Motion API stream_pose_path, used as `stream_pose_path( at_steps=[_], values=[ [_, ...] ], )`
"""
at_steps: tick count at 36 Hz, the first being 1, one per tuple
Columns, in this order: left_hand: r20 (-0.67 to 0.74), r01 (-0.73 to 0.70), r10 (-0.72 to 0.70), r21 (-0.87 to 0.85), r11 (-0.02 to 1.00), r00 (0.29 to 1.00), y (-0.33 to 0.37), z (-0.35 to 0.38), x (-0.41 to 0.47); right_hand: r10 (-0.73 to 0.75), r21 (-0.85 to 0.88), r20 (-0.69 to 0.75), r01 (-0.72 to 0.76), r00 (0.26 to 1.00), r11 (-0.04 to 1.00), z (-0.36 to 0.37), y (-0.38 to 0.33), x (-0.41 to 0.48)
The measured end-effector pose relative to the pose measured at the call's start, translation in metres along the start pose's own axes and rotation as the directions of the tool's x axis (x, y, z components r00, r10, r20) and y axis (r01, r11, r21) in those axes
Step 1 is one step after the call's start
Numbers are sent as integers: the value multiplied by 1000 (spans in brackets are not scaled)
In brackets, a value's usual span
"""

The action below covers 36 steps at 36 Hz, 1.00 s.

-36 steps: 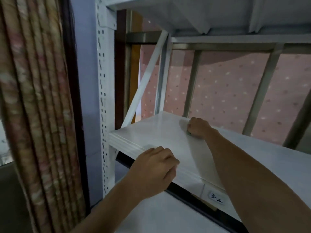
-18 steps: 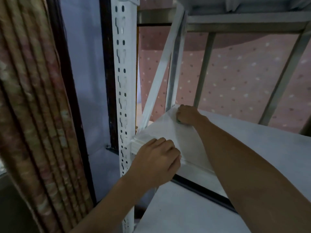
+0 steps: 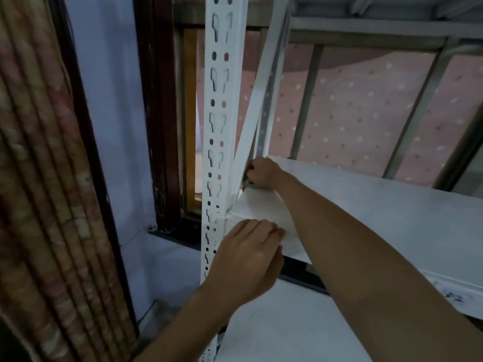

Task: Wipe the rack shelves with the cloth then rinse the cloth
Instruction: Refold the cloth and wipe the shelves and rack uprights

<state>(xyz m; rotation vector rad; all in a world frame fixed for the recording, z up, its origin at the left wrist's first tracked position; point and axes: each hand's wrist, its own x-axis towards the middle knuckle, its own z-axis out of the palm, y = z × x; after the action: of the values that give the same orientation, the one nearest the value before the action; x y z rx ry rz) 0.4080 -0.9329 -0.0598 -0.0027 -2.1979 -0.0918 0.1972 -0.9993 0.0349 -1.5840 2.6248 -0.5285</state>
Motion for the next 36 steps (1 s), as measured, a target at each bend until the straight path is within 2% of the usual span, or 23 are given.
stream_pose_path(
  at_steps=[3,6,12,16,18,22,25,27,30,36],
  values=[
    [10,-28,27,8,1000,1000,-4,-3,-1,21,113,20,-23,1000,993,-4,-4,-9],
    [20,-51,51,15,999,998,-8,-6,-1,68,270,-27,-58,997,961,-12,-2,-25],
    [-98,-73,68,-52,996,993,-7,-8,8,192,459,-56,-145,980,876,-32,10,-65],
    [-133,-17,-3,-149,989,991,2,-8,22,224,600,-66,-141,972,788,-49,26,-94],
    [-129,53,-83,-224,973,988,8,-6,28,233,631,-85,-129,969,765,-59,36,-111],
    [-67,271,-319,-383,883,945,18,-2,39,261,744,-47,-141,964,653,-83,65,-154],
    [-31,364,-434,-493,790,901,35,5,52,233,804,30,-162,972,572,-102,94,-195],
    [50,416,-477,-574,705,877,56,10,65,211,822,64,-172,975,542,-112,112,-225],
    [212,455,-433,-660,598,876,99,21,82,197,842,92,-182,976,508,-128,136,-275],
    [302,393,-252,-749,534,919,217,47,103,222,821,108,-212,969,529,-163,184,-396]
  ],
)
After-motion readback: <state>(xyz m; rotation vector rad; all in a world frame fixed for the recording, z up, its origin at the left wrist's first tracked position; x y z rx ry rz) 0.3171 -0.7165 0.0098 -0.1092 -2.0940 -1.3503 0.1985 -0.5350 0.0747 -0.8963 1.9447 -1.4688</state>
